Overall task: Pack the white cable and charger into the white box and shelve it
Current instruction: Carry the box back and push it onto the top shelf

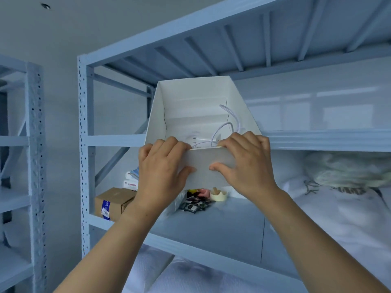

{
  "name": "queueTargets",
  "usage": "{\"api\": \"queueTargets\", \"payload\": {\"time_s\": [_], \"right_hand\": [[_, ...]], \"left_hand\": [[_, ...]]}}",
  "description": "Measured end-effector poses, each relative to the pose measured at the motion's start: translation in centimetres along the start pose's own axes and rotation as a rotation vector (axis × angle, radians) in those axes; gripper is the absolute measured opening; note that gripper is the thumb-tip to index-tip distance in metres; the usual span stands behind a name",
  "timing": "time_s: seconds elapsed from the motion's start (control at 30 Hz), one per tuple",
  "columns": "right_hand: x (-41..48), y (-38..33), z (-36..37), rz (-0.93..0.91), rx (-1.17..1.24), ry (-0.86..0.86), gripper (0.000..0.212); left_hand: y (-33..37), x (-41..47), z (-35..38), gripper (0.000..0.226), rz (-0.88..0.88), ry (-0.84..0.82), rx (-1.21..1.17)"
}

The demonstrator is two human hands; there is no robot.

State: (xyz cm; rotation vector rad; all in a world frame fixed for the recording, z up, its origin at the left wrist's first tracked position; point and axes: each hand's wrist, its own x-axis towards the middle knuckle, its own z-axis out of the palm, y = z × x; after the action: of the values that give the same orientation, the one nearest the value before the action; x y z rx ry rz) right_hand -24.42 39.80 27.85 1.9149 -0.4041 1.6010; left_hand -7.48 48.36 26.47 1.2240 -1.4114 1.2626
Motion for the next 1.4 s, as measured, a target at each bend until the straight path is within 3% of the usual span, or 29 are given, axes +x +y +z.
{"api": "queueTargets", "payload": {"time_s": [0.43, 0.7, 1.13, 1.27, 1.4], "right_hand": [[-0.3, 14.4, -8.6, 0.002, -0.164, -0.044, 0.046], [0.9, 22.2, -13.7, -0.051, -0.183, -0.051, 0.063], [5.2, 27.8, -11.7, -0.035, -0.271, -0.095, 0.067], [5.6, 28.0, -10.0, 0.004, -0.353, -0.093, 0.063], [3.9, 28.0, -8.5, -0.027, -0.328, -0.203, 0.053]], "left_hand": [[13.0, 7.0, 9.0, 0.043, 0.044, 0.053, -0.197], [19.2, 11.8, 12.0, 0.051, 0.113, 0.042, -0.311], [19.4, 20.4, 17.7, 0.054, 0.145, 0.105, -0.29], [19.3, 20.0, 20.0, 0.065, 0.123, 0.034, -0.342], [19.4, 16.8, 22.0, 0.059, 0.227, -0.086, -0.285]]}}
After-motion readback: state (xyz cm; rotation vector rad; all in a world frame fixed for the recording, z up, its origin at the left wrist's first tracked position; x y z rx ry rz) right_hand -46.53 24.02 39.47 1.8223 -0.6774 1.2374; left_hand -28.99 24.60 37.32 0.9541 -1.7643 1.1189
